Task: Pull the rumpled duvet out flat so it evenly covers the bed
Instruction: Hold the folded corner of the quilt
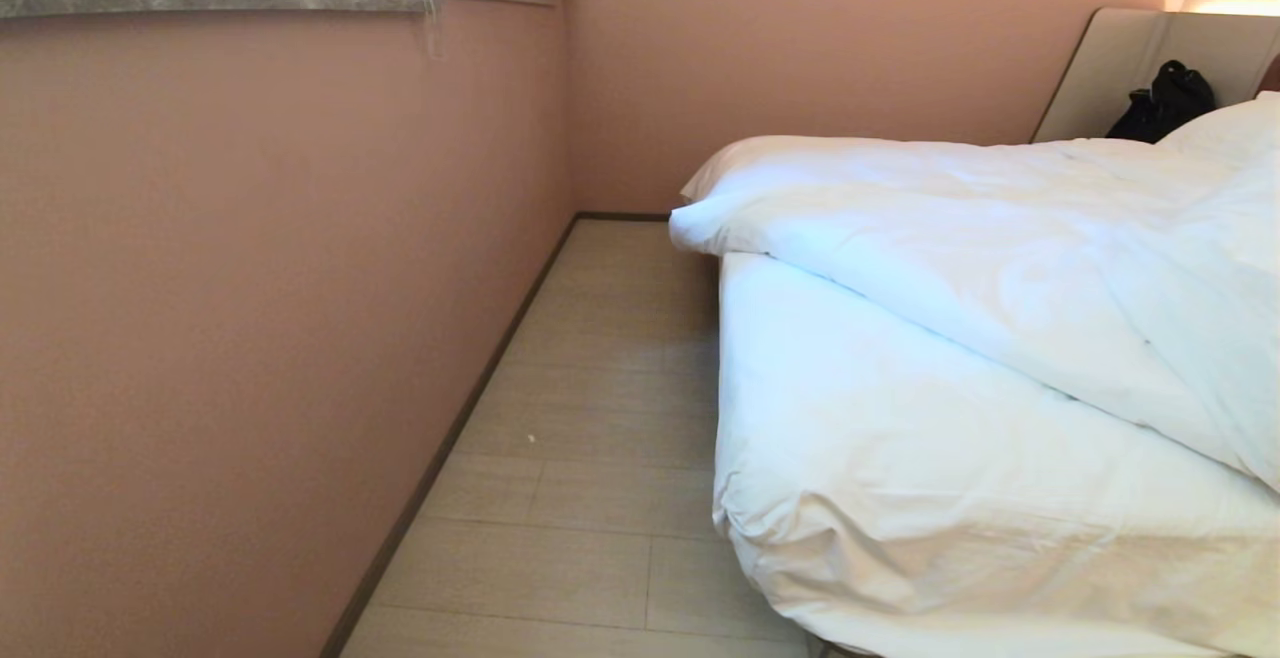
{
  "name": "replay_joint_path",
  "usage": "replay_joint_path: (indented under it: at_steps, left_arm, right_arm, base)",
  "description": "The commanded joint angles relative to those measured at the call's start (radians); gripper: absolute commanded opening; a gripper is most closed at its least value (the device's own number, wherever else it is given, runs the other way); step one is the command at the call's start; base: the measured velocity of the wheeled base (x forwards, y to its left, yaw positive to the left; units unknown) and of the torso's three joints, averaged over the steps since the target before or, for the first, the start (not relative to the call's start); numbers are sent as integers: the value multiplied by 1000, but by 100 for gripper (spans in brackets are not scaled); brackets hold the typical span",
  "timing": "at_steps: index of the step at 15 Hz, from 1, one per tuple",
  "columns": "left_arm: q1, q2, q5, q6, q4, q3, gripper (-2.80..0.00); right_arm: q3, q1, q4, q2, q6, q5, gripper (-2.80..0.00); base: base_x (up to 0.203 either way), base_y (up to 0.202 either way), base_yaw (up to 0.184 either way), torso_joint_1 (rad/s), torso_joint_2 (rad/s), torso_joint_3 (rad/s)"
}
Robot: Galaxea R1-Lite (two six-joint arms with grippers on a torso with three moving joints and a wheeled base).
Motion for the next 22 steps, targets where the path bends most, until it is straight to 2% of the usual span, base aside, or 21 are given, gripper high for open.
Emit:
replay_joint_path:
  at_steps: [1,18,22]
  left_arm:
    - [0,2,0,-1,0,-1,-280]
    - [0,0,0,4,0,1,-280]
    - [0,1,0,20,3,-1,-280]
  right_arm:
    - [0,0,1,1,-1,0,-280]
    - [0,0,1,1,-1,0,-280]
    - [0,0,-1,1,-1,0,-280]
  base:
    - [149,0,-1,7,-2,2]
    - [4,0,0,1,0,0]
    - [3,-131,3,6,2,1]
